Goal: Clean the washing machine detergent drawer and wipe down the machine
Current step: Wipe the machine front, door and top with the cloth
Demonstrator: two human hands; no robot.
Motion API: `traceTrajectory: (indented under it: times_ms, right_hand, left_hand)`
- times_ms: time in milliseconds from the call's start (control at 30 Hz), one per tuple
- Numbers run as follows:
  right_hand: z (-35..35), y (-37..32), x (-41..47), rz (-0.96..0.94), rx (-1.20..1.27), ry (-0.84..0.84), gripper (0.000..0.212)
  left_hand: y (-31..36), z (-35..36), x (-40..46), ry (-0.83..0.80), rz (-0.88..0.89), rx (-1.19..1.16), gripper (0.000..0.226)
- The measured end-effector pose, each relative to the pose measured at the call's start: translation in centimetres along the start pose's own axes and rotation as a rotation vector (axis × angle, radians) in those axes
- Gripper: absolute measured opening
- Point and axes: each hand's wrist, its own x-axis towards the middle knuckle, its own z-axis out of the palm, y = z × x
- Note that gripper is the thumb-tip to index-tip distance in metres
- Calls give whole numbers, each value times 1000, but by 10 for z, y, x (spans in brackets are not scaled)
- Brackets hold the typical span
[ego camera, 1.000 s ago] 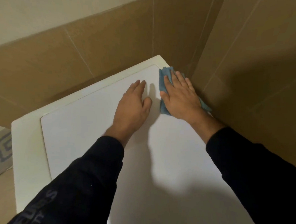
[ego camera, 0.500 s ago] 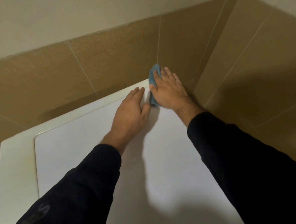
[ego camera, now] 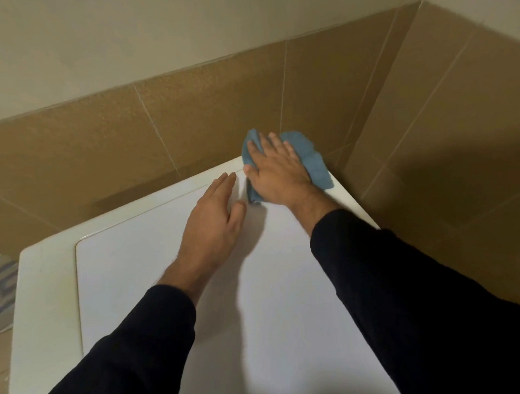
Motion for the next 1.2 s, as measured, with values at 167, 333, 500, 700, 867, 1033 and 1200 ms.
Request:
traceTrajectory:
  times_ms: [167, 333, 500, 700, 867, 1033, 1200]
  right_hand:
    - [1, 3, -55, -223, -5, -41, 62]
    - [1, 22, -55, -19, -78, 29, 70]
    - [4, -3, -39, 66, -24, 31, 71]
    - [-7, 8, -87, -204, 82, -90, 69]
    - [0, 22, -78, 8, -14, -40, 77]
    - [6, -35, -52, 73, -25, -17, 74]
    - [6, -59, -108, -154, -30, -66, 73]
  left_hand:
    - [-8, -10, -16, 4, -20, -17, 52]
    - [-24, -31, -33, 0, -31, 1, 53]
    - [-21, -32, -42, 13, -41, -12, 52]
    - [-9, -33, -46, 19, -40, -57, 51]
    - [-19, -40, -49, 19, -43, -37, 51]
    - [-24, -40, -51, -8, -54, 21, 54]
    - [-25, -45, -64, 4, -72, 53, 54]
